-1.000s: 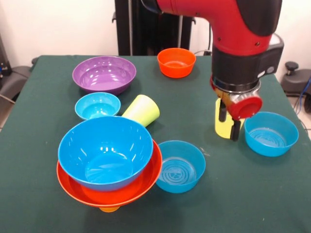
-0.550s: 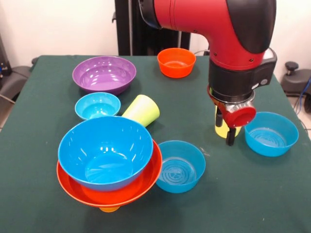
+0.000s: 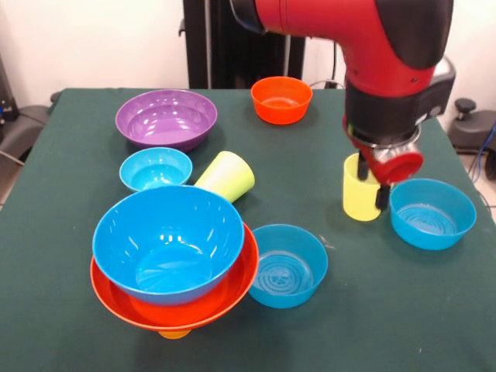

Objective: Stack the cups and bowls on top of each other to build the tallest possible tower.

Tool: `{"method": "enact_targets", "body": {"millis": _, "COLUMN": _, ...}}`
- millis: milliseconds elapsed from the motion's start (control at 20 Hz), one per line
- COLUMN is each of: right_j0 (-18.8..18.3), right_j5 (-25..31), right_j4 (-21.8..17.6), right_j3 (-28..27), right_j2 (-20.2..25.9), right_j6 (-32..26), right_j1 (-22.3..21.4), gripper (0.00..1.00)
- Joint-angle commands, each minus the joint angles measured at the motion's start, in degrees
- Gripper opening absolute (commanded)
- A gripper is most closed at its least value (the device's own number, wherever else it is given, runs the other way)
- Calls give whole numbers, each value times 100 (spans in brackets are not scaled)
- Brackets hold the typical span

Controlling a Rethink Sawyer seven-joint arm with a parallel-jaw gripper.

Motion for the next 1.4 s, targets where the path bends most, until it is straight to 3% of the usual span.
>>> {"method": "enact_targets", "body": {"millis": 50, "right_j0": 101, "right_j5": 877, "right_j4": -8, "right_j3": 501, "right_j2": 582, "right_j6": 498, "right_j1": -585, "gripper": 100}}
{"method": "enact_targets", "body": {"millis": 250, "right_j0": 126, "right_j5": 886, "right_j4": 7, "right_j3": 651, "right_j2": 592, "right_j6": 467, "right_j1": -701, "gripper": 100}}
{"method": "enact_targets", "body": {"millis": 550, "right_j0": 63, "right_j5": 728, "right_j4": -3, "right_j3": 776, "right_j2": 758, "right_j6": 332, "right_j1": -489, "gripper": 100}}
{"method": "enact_targets", "body": {"millis": 750, "right_j0": 33, "right_j5": 342, "right_j4": 181, "right_j3": 1063, "right_j2": 935, "right_j6": 306, "right_j1": -437, "gripper": 100}}
{"method": "enact_targets", "body": {"millis": 1000, "right_j0": 24, "right_j5": 274, "right_j4": 306, "right_j3": 1224, "right_j2": 1030, "right_j6": 305, "right_j1": -474, "gripper": 100}}
{"method": "enact_targets", "body": {"millis": 1400, "right_j0": 53, "right_j5": 150, "right_j4": 174, "right_j3": 1201, "right_j2": 1000, "right_j6": 331, "right_j1": -387, "gripper": 100}}
